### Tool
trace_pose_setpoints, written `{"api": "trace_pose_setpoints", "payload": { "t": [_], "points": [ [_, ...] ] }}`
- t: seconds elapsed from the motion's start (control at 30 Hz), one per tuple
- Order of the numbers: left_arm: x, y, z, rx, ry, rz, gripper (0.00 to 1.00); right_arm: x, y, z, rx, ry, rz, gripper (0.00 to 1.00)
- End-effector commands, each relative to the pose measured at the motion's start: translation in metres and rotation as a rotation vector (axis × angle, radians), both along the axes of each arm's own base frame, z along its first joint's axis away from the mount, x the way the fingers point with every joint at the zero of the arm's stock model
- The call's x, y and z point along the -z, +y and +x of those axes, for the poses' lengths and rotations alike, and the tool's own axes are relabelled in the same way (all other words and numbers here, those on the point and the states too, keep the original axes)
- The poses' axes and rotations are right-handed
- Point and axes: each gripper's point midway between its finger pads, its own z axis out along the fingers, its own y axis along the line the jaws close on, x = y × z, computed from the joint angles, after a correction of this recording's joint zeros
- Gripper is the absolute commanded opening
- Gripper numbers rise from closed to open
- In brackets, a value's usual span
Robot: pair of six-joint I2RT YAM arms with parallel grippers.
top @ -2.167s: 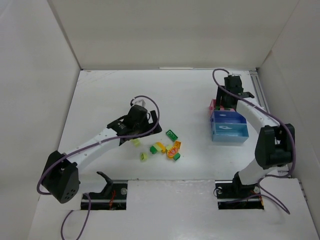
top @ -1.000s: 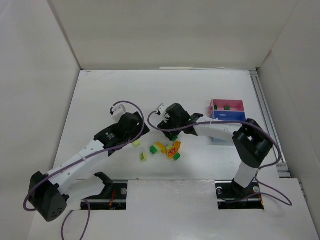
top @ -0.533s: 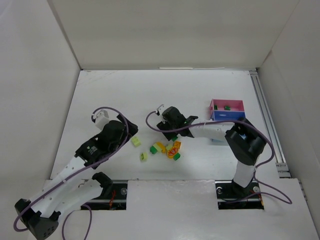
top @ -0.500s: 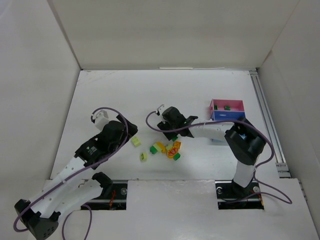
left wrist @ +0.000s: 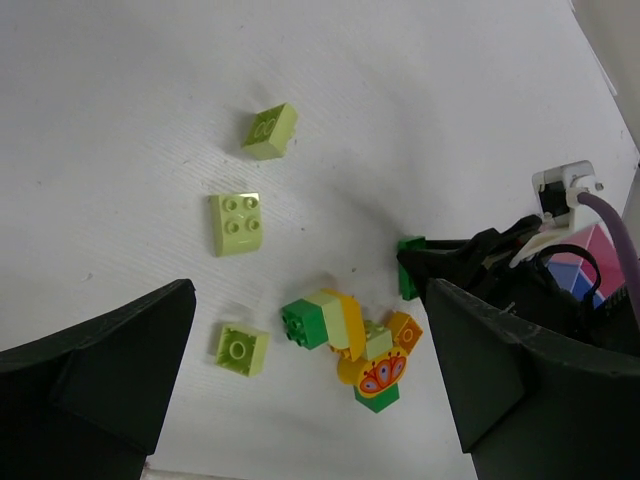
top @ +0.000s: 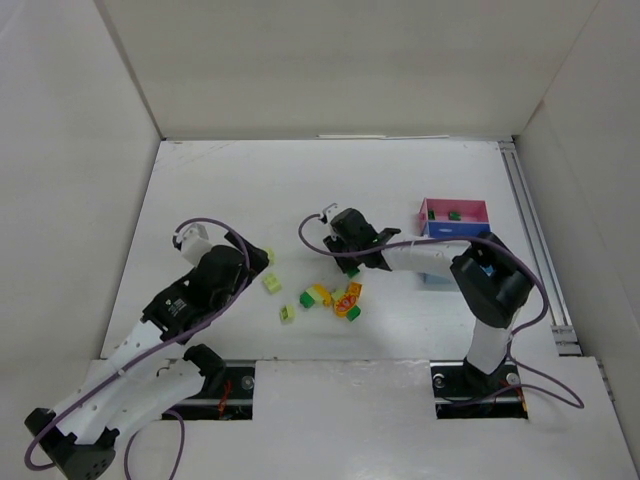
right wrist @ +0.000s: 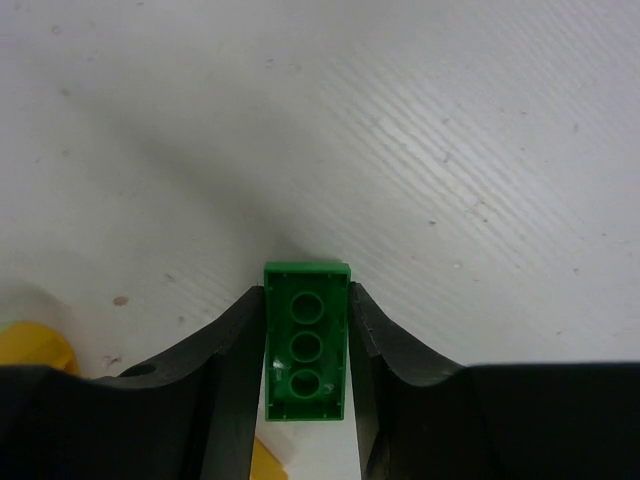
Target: Sort the legos into containers by color
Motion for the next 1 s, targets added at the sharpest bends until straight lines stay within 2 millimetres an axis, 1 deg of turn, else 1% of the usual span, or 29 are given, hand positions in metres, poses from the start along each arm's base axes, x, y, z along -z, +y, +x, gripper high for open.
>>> {"api": "trace_pose_setpoints", "payload": {
  "t": [0.0,0.03,0.07,0.1,0.13,0.17,0.2,0.23,0.27,0.3,0.33,0.37,0.4,0.43,0.47,0.5,0.53,0.57,0.63,0.67,0.7,0.73,0.77,0.8,0.83,0.87,0.9,0.93,0.97],
  "points": [
    [-0.021,0.003,0.006,-0.013,-0.055,0.001,1.0,0.0,-0.01,0.011,0.025,0.006,0.04,0.25],
    [-0.026,0.003,0.007,-0.013,-0.063,-0.006,1.0,-0.008,-0.014,0.017,0.03,-0.011,0.047,0.23],
    [-0.028,0.003,0.009,-0.014,-0.076,0.002,1.0,-0.012,-0.014,0.017,0.023,-0.022,0.049,0.19],
    [-0.026,0.003,0.009,-0.014,-0.067,0.009,1.0,-0.014,-0.019,0.019,0.034,-0.025,0.051,0.17],
    [-0.03,0.0,0.013,-0.004,-0.091,0.006,1.0,-0.026,-0.022,0.023,0.033,-0.052,0.062,0.17],
    [-0.031,-0.001,0.015,0.0,-0.094,0.012,1.0,-0.033,-0.021,0.024,0.033,-0.064,0.073,0.15],
    [-0.03,-0.003,0.018,0.001,-0.092,0.013,1.0,-0.041,-0.027,0.03,0.037,-0.075,0.087,0.15],
    [-0.032,-0.008,0.021,0.016,-0.103,0.012,1.0,-0.052,-0.028,0.035,0.048,-0.098,0.106,0.15],
    [-0.031,-0.009,0.023,0.029,-0.105,0.031,1.0,-0.073,-0.03,0.041,0.054,-0.131,0.142,0.15],
    [-0.03,-0.017,0.026,0.061,-0.092,0.031,1.0,-0.079,-0.035,0.042,0.047,-0.134,0.15,0.15],
    [-0.033,-0.021,0.029,0.076,-0.096,0.034,1.0,-0.091,-0.049,0.055,0.089,-0.16,0.165,0.15],
    [-0.034,-0.024,0.032,0.082,-0.098,0.042,1.0,-0.11,-0.056,0.062,0.1,-0.198,0.188,0.15],
    [-0.031,-0.027,0.036,0.092,-0.087,0.065,1.0,-0.115,-0.068,0.067,0.116,-0.212,0.181,0.15],
    [-0.03,-0.028,0.038,0.097,-0.08,0.078,1.0,-0.125,-0.09,0.081,0.175,-0.236,0.188,0.15],
    [-0.035,-0.031,0.042,0.102,-0.088,0.08,1.0,-0.135,-0.102,0.089,0.198,-0.263,0.189,0.15],
    [-0.03,-0.032,0.043,0.103,-0.074,0.09,1.0,-0.139,-0.118,0.09,0.23,-0.262,0.183,0.15],
    [-0.03,-0.037,0.048,0.118,-0.07,0.099,1.0,-0.142,-0.136,0.098,0.297,-0.276,0.166,0.15],
    [-0.034,-0.04,0.05,0.146,-0.079,0.117,1.0,-0.148,-0.163,0.107,0.375,-0.294,0.164,0.15],
    [-0.033,-0.05,0.058,0.178,-0.078,0.117,1.0,-0.144,-0.195,0.111,0.484,-0.286,0.141,0.15],
    [-0.031,-0.052,0.062,0.187,-0.077,0.117,1.0,-0.144,-0.218,0.116,0.552,-0.29,0.137,0.17],
    [-0.037,-0.054,0.069,0.203,-0.102,0.122,1.0,-0.144,-0.228,0.117,0.575,-0.292,0.134,0.17],
    [-0.031,-0.055,0.075,0.217,-0.083,0.123,1.0,-0.144,-0.247,0.12,0.637,-0.296,0.133,0.17],
    [-0.028,-0.06,0.076,0.243,-0.077,0.126,1.0,-0.144,-0.247,0.12,0.643,-0.294,0.14,0.17],
    [-0.028,-0.054,0.083,0.229,-0.071,0.128,1.0,-0.144,-0.262,0.121,0.678,-0.297,0.135,0.19],
    [-0.03,-0.052,0.089,0.234,-0.074,0.137,1.0,-0.142,-0.267,0.124,0.686,-0.295,0.14,0.2],
    [-0.021,-0.052,0.092,0.246,-0.045,0.145,1.0,-0.138,-0.271,0.125,0.692,-0.285,0.14,0.2],
    [-0.023,-0.045,0.098,0.23,-0.044,0.148,1.0,-0.141,-0.275,0.131,0.694,-0.29,0.16,0.2],
    [-0.025,-0.044,0.102,0.232,-0.046,0.149,1.0,-0.145,-0.275,0.137,0.693,-0.299,0.164,0.21],
    [-0.027,-0.046,0.102,0.248,-0.054,0.154,1.0,-0.139,-0.275,0.141,0.688,-0.287,0.151,0.21]
  ]
}}
